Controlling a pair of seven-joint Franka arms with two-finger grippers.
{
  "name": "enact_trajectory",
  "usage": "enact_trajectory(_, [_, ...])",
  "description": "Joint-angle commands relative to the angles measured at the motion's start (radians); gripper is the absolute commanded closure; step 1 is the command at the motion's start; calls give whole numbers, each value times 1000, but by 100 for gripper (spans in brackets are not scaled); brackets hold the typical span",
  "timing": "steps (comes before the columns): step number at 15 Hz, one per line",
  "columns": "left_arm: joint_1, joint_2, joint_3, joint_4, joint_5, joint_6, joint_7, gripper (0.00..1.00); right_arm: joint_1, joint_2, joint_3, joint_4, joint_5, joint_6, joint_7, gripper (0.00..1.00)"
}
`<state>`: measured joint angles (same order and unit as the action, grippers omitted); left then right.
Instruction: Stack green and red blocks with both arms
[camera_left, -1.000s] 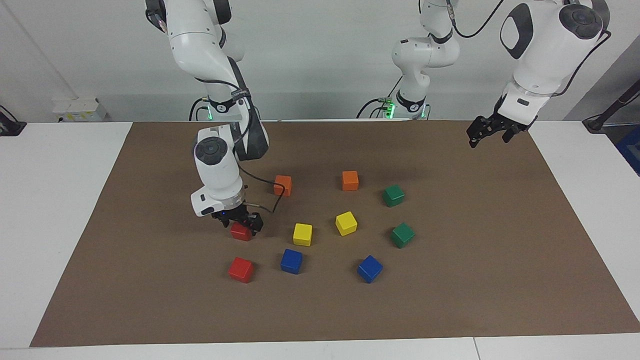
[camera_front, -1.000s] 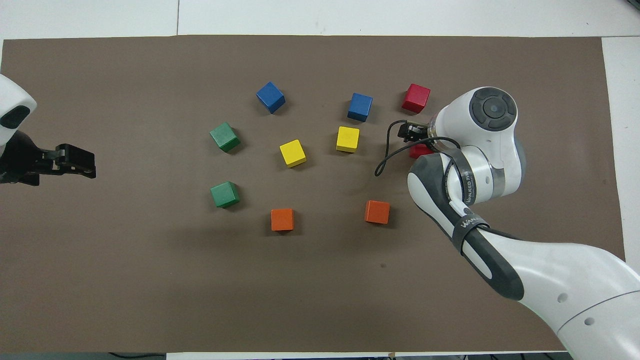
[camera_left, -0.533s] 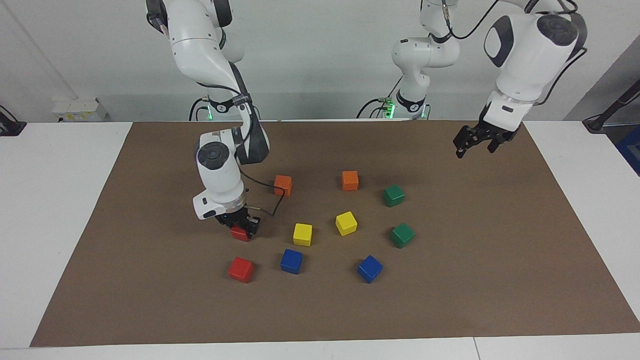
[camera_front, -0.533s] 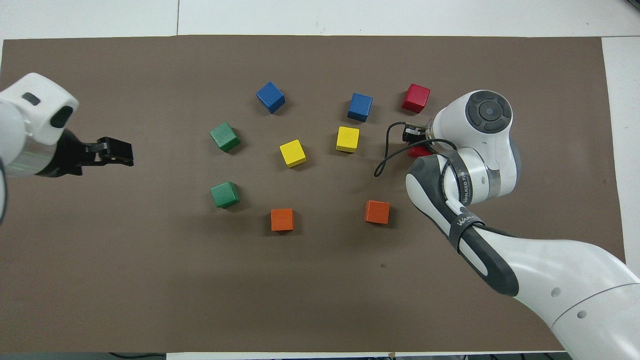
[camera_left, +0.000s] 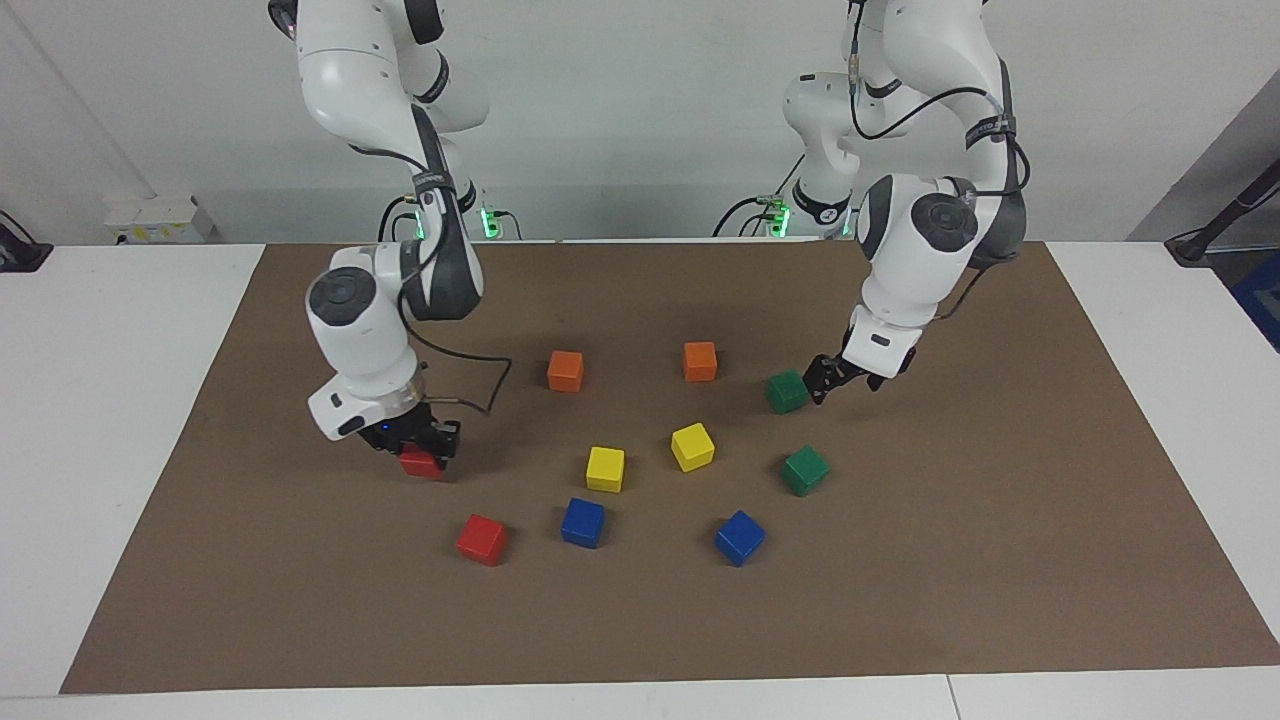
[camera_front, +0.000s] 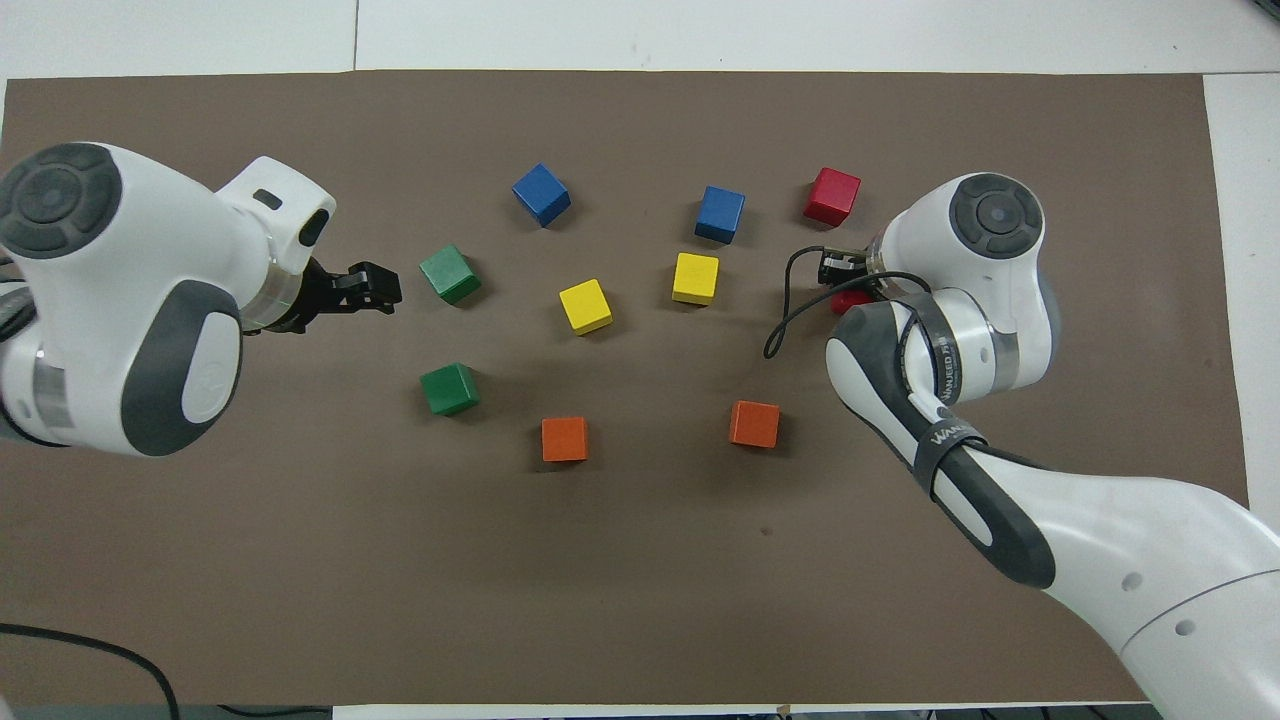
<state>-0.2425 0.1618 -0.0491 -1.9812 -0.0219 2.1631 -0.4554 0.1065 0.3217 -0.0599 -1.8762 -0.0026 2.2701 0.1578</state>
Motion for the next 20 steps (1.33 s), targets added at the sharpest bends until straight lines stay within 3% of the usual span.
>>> enact_trajectory(1, [-52, -4, 15, -70, -10, 81, -54, 0, -103, -52, 15, -89, 1, 32, -168, 100])
enact_trajectory(6, [-110, 45, 15, -126, -10, 165, -167, 0, -136, -43, 14, -153, 1, 143, -211, 100])
enact_trajectory(11, [-116, 61, 15, -163, -10, 182, -164, 0, -157, -12, 15, -193, 3, 230, -254, 100])
enact_trajectory(12, [-121, 56, 15, -180, -9, 190, -166, 25, -159, -4, 15, -193, 3, 238, -254, 100])
enact_trajectory(13, [-129, 53, 15, -186, -9, 181, -166, 65, -156, -3, 14, -193, 3, 249, -253, 100])
enact_trajectory(14, [-130, 48, 17, -188, -9, 161, -163, 100, -156, -3, 14, -193, 4, 250, -253, 40])
enact_trajectory(15, [-130, 47, 15, -188, -9, 134, -163, 100, -157, -3, 15, -190, 4, 249, -254, 0])
enact_trajectory(18, [-72, 7, 21, -170, -9, 59, -9, 100, -140, -3, 14, -152, 4, 217, -250, 0])
enact_trajectory(20, [50, 2, 20, -122, -9, 6, 229, 100, -130, -3, 14, -48, 3, 78, -244, 0])
